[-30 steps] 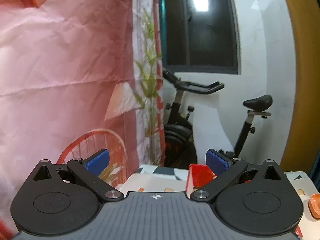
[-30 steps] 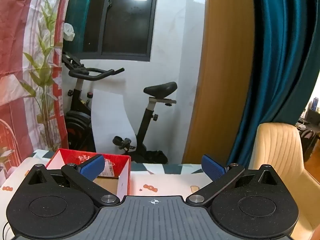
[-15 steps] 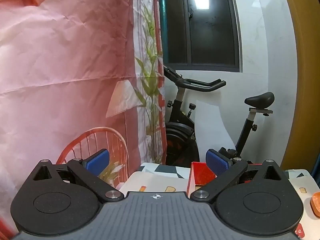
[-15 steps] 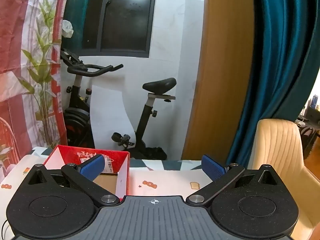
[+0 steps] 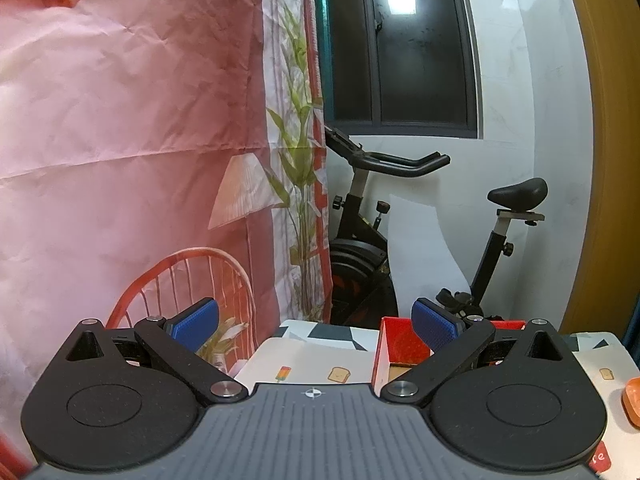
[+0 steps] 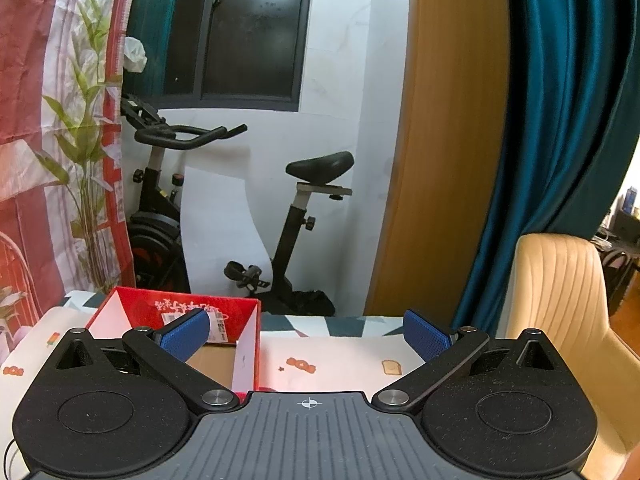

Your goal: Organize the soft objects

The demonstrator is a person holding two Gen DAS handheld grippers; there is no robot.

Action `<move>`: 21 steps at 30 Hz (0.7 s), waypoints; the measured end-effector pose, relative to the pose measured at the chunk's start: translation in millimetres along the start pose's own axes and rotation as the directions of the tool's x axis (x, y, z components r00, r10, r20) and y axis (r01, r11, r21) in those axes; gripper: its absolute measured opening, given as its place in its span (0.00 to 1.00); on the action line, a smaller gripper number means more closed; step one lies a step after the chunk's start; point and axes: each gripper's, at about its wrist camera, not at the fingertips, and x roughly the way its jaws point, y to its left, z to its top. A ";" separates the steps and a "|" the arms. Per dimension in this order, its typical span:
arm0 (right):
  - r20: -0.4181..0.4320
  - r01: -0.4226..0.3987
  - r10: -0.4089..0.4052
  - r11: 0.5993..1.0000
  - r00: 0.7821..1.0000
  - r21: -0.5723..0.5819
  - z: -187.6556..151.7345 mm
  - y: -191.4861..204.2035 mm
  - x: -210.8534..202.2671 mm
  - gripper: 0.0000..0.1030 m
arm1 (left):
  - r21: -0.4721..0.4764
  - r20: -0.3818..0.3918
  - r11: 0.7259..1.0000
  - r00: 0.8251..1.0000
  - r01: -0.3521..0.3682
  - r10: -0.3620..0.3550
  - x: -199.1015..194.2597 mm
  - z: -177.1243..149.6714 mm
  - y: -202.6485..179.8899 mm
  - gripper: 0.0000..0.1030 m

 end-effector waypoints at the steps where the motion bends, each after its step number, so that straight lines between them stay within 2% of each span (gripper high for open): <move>1: 0.001 0.000 0.000 1.000 1.000 0.000 -0.3 0.1 0.0 1.00 | 0.000 0.001 1.000 1.000 -0.001 0.001 -0.6 -0.4 -0.5 1.00; 21: 0.008 -0.008 0.008 1.000 1.000 0.000 -3.7 -0.1 0.0 1.00 | 0.021 0.013 1.000 1.000 -0.003 0.003 -1.0 -1.2 -2.6 1.00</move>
